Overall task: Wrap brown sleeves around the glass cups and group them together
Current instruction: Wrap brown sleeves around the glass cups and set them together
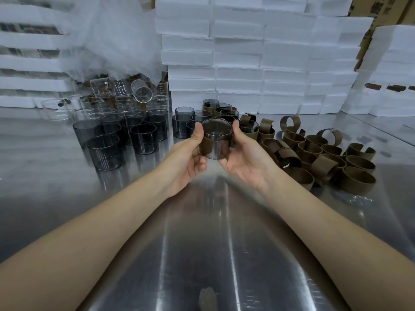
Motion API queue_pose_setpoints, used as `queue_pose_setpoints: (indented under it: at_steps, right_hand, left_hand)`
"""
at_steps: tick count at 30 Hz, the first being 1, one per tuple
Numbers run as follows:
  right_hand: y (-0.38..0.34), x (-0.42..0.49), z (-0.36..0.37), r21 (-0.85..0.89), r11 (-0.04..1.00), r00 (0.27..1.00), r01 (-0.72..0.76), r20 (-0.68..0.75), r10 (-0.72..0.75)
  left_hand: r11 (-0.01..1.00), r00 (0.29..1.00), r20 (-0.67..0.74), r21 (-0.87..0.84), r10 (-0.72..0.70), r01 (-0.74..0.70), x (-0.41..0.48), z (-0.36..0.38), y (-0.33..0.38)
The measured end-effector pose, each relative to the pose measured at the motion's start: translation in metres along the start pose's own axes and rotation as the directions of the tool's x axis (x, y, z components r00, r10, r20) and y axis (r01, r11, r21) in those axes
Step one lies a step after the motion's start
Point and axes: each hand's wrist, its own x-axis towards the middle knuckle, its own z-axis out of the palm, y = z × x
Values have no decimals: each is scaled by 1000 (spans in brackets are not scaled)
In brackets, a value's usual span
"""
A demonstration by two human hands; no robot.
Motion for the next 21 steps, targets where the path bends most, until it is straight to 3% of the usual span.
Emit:
queue_pose_setpoints:
  at_steps: [13, 21]
  right_hand:
    - [0, 2, -7, -94, 989, 991, 118, 66, -112]
    - [-2, 8, -24, -259, 961, 995, 96, 42, -88]
  left_hand:
    - [996, 997, 11, -44, 73, -72, 3, -2, -10]
    - [988, 988, -31, -6, 154, -155, 4, -5, -12]
